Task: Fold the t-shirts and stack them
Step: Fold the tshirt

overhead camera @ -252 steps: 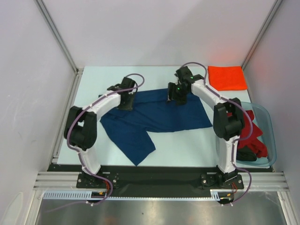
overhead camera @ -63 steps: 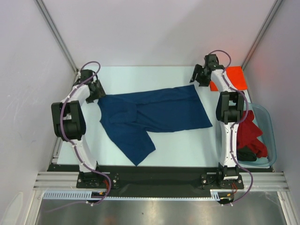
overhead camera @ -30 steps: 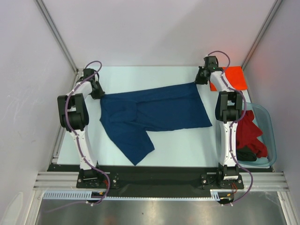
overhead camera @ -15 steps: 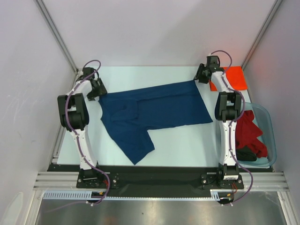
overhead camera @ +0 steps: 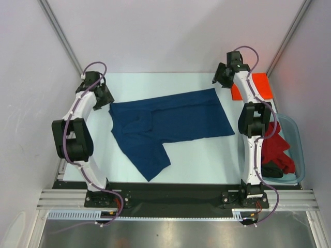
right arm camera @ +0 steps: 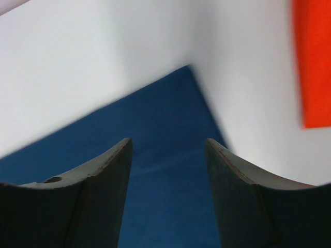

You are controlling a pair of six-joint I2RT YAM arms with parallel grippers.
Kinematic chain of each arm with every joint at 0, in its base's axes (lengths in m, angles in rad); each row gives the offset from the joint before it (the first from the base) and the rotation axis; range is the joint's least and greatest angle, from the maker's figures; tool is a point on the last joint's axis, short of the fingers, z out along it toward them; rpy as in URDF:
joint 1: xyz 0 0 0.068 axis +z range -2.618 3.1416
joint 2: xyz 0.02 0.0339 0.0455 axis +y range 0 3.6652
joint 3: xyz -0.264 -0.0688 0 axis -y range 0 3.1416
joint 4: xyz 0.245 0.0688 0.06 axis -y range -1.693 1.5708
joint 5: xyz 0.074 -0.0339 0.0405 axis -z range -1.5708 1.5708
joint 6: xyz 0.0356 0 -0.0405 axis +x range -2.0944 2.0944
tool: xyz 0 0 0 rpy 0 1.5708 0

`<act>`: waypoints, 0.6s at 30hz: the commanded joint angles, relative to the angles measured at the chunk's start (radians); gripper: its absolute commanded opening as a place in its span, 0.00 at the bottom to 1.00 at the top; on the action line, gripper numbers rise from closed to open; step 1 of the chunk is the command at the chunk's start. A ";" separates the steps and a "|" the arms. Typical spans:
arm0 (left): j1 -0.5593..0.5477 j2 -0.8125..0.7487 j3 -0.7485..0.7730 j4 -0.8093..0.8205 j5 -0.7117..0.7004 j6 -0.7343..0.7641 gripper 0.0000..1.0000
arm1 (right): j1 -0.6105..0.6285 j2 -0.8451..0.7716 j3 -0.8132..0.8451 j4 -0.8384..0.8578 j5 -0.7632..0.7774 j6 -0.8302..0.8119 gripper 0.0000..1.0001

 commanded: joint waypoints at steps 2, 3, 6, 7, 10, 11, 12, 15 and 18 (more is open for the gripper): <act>-0.063 -0.150 -0.156 -0.005 0.134 -0.042 0.60 | 0.169 -0.158 -0.071 -0.047 -0.072 0.015 0.63; -0.080 -0.164 -0.185 0.003 0.172 -0.055 0.56 | 0.230 -0.171 -0.092 -0.037 -0.106 0.019 0.62; -0.112 -0.222 -0.294 0.044 0.241 -0.089 0.53 | 0.320 -0.188 -0.155 0.014 -0.265 0.053 0.57; -0.121 -0.233 -0.323 0.062 0.255 -0.097 0.53 | 0.378 -0.184 -0.164 0.028 -0.349 0.067 0.56; -0.127 -0.271 -0.406 0.112 0.277 -0.108 0.53 | 0.481 -0.155 -0.201 0.078 -0.458 0.111 0.49; -0.127 -0.276 -0.417 0.127 0.281 -0.102 0.53 | 0.501 -0.142 -0.208 0.098 -0.472 0.119 0.48; -0.126 -0.278 -0.414 0.132 0.283 -0.086 0.53 | 0.522 -0.135 -0.219 0.095 -0.473 0.125 0.46; -0.123 -0.259 -0.382 0.145 0.272 -0.059 0.52 | 0.564 -0.137 -0.297 0.140 -0.500 0.159 0.41; -0.118 -0.221 -0.344 0.150 0.261 -0.054 0.52 | 0.587 -0.146 -0.372 0.207 -0.526 0.202 0.43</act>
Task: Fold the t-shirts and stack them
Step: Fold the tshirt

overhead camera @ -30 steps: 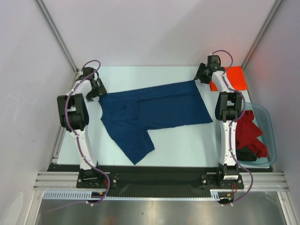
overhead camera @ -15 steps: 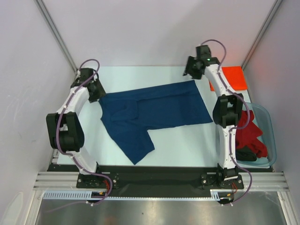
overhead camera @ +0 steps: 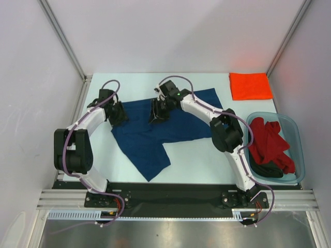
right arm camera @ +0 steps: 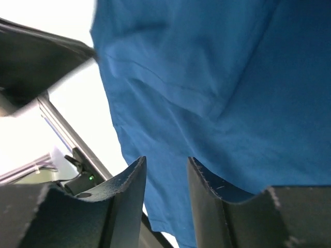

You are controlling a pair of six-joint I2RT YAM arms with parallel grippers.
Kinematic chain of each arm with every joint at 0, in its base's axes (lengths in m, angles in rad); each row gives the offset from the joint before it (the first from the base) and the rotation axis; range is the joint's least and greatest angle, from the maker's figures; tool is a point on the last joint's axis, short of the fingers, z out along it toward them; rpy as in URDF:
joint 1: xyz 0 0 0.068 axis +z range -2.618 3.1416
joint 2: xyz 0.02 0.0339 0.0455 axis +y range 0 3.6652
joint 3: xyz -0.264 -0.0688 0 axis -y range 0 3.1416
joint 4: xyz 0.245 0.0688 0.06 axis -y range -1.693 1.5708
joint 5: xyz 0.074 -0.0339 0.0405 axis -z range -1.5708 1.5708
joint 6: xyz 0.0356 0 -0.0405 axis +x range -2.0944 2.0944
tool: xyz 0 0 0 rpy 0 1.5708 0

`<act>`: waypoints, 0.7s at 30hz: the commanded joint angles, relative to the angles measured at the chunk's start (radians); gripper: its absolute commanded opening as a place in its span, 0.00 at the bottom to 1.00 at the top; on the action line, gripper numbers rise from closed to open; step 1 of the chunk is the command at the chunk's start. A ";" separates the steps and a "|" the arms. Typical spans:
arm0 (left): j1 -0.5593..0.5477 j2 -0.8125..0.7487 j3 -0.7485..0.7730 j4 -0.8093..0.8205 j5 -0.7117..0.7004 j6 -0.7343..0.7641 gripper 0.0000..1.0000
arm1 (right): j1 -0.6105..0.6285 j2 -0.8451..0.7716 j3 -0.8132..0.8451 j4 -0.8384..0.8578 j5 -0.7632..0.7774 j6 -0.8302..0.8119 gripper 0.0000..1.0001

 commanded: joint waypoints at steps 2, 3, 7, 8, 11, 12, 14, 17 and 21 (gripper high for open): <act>0.013 0.026 0.088 0.061 0.013 0.019 0.53 | -0.009 -0.008 -0.103 0.120 -0.067 0.089 0.45; 0.015 0.038 0.101 0.057 0.013 0.019 0.53 | -0.002 -0.005 -0.117 0.132 -0.072 0.101 0.48; 0.029 0.076 0.127 0.061 0.027 0.007 0.53 | 0.001 0.024 -0.149 0.160 -0.065 0.117 0.54; 0.030 0.078 0.128 0.069 0.030 0.005 0.53 | 0.001 0.030 -0.145 0.169 -0.059 0.112 0.54; 0.032 0.076 0.127 0.073 0.038 0.005 0.53 | 0.001 0.055 -0.131 0.183 -0.050 0.120 0.54; 0.032 0.076 0.125 0.072 0.035 0.007 0.53 | 0.001 0.061 -0.126 0.183 -0.052 0.135 0.53; 0.032 0.075 0.116 0.075 0.033 0.007 0.53 | 0.001 0.076 -0.126 0.201 -0.058 0.147 0.51; 0.032 0.066 0.098 0.078 0.039 0.007 0.53 | 0.001 0.090 -0.123 0.209 -0.044 0.160 0.49; 0.032 0.047 0.085 0.080 0.040 0.011 0.53 | -0.002 0.116 -0.112 0.221 -0.033 0.174 0.47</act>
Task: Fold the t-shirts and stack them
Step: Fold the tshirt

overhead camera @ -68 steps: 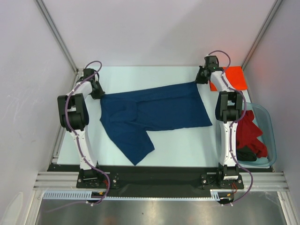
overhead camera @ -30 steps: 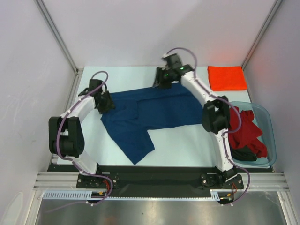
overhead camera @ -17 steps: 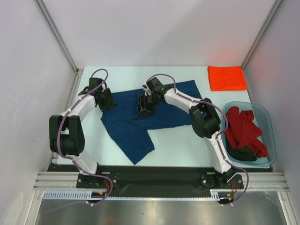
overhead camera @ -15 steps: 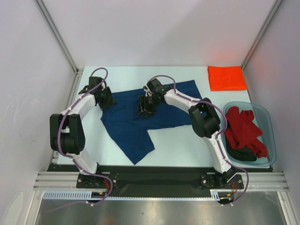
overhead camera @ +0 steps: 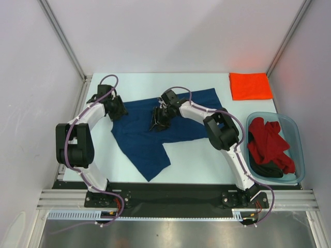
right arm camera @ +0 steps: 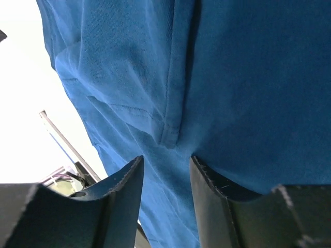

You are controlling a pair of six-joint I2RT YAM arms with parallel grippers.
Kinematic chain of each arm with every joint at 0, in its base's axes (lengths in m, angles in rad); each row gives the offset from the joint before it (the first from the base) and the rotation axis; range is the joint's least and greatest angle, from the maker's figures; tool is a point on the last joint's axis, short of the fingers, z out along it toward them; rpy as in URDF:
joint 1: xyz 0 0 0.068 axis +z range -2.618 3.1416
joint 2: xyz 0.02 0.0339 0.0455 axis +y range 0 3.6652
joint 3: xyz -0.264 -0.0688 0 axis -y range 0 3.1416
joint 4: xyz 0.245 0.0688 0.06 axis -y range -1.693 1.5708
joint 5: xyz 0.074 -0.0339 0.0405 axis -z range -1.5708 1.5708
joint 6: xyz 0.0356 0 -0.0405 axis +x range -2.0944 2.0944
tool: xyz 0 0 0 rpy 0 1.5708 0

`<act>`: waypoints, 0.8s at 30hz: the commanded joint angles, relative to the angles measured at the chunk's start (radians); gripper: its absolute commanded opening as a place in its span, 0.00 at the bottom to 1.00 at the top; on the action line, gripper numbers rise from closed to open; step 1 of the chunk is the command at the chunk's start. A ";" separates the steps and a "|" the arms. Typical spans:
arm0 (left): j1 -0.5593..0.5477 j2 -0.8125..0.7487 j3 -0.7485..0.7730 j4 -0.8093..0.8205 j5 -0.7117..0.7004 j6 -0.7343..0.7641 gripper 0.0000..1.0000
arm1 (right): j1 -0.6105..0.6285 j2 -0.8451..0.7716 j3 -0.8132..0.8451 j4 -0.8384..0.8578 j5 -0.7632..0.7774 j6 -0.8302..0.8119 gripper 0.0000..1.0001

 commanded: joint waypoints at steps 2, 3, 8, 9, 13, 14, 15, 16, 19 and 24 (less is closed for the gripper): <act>0.007 -0.041 -0.012 0.022 0.019 0.017 0.53 | 0.003 0.041 0.054 0.043 0.009 0.032 0.43; 0.007 -0.043 -0.012 0.022 0.017 0.018 0.53 | 0.003 0.051 0.061 0.040 0.010 0.035 0.42; 0.042 -0.047 -0.023 0.025 0.019 0.021 0.54 | 0.003 0.074 0.103 0.025 0.021 0.040 0.40; 0.043 -0.046 -0.023 0.025 0.020 0.021 0.54 | 0.002 0.081 0.112 0.019 0.027 0.041 0.40; 0.047 -0.046 -0.026 0.027 0.027 0.023 0.54 | 0.002 0.104 0.147 -0.024 0.044 0.034 0.34; 0.047 -0.047 -0.030 0.030 0.027 0.024 0.54 | 0.000 0.109 0.153 -0.030 0.042 0.035 0.29; 0.048 -0.046 -0.029 0.030 0.028 0.027 0.54 | -0.001 0.109 0.152 -0.032 0.039 0.038 0.27; 0.050 -0.044 -0.030 0.032 0.028 0.027 0.54 | 0.000 0.104 0.150 -0.033 0.039 0.038 0.23; 0.050 -0.034 -0.033 0.041 0.027 0.032 0.54 | 0.003 0.082 0.153 -0.052 0.039 0.018 0.10; 0.050 0.012 -0.020 0.061 0.060 0.030 0.54 | -0.003 0.034 0.161 -0.092 0.013 0.008 0.04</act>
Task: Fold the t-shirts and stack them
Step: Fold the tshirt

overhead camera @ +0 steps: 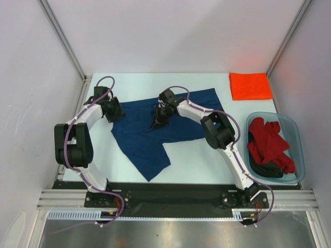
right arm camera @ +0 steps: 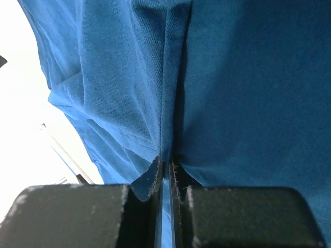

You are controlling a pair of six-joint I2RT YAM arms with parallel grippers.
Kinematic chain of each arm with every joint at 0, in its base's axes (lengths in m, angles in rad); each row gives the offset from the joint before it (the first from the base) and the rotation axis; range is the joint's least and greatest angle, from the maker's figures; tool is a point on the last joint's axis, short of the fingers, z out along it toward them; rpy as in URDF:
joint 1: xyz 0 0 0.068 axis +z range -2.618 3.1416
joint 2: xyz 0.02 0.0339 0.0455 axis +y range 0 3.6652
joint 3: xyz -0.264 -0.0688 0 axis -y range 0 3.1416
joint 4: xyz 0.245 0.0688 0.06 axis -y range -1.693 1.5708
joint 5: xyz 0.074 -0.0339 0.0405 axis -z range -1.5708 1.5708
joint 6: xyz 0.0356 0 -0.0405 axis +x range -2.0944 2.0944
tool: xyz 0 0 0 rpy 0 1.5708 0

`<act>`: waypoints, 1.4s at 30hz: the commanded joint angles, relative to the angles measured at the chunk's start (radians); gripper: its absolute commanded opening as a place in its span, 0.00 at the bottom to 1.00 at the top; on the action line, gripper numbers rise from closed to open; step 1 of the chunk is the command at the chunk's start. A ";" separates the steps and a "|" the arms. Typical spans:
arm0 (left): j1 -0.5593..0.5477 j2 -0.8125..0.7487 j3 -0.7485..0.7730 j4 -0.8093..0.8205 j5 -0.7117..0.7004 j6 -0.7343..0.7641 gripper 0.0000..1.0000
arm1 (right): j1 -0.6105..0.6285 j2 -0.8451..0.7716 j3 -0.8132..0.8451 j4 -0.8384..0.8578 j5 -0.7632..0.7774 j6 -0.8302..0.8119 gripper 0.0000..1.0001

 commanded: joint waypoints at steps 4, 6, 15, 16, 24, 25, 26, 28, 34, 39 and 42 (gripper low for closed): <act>0.004 0.071 0.031 0.068 0.025 0.011 0.53 | -0.012 -0.053 0.038 -0.056 -0.052 -0.004 0.04; 0.003 0.107 0.044 0.075 0.016 0.008 0.52 | -0.015 -0.047 0.039 -0.060 -0.062 0.000 0.03; 0.003 0.250 0.172 -0.065 -0.081 0.003 0.52 | -0.033 -0.076 0.036 -0.099 -0.101 0.000 0.03; 0.004 0.252 0.175 -0.071 -0.099 0.006 0.52 | -0.041 -0.078 0.035 -0.111 -0.101 -0.008 0.03; 0.004 0.244 0.172 -0.086 -0.125 0.034 0.52 | -0.059 -0.084 0.026 -0.204 -0.093 -0.091 0.05; 0.004 0.239 0.169 -0.083 -0.121 0.034 0.52 | -0.059 -0.085 0.017 -0.209 -0.090 -0.105 0.05; 0.003 0.235 0.168 -0.083 -0.118 0.032 0.52 | -0.061 -0.090 0.009 -0.208 -0.090 -0.109 0.06; 0.003 0.224 0.166 -0.089 -0.111 0.028 0.53 | -0.064 -0.101 -0.010 -0.214 -0.086 -0.123 0.08; -0.010 0.118 0.133 -0.105 -0.105 0.011 0.65 | -0.070 -0.113 -0.020 -0.231 -0.104 -0.161 0.32; -0.026 -0.032 0.025 -0.102 -0.087 0.000 0.71 | -0.081 -0.153 -0.013 -0.273 -0.058 -0.213 0.48; -0.059 -0.141 -0.070 -0.074 -0.027 0.002 0.63 | -0.093 -0.191 -0.036 -0.300 -0.032 -0.229 0.49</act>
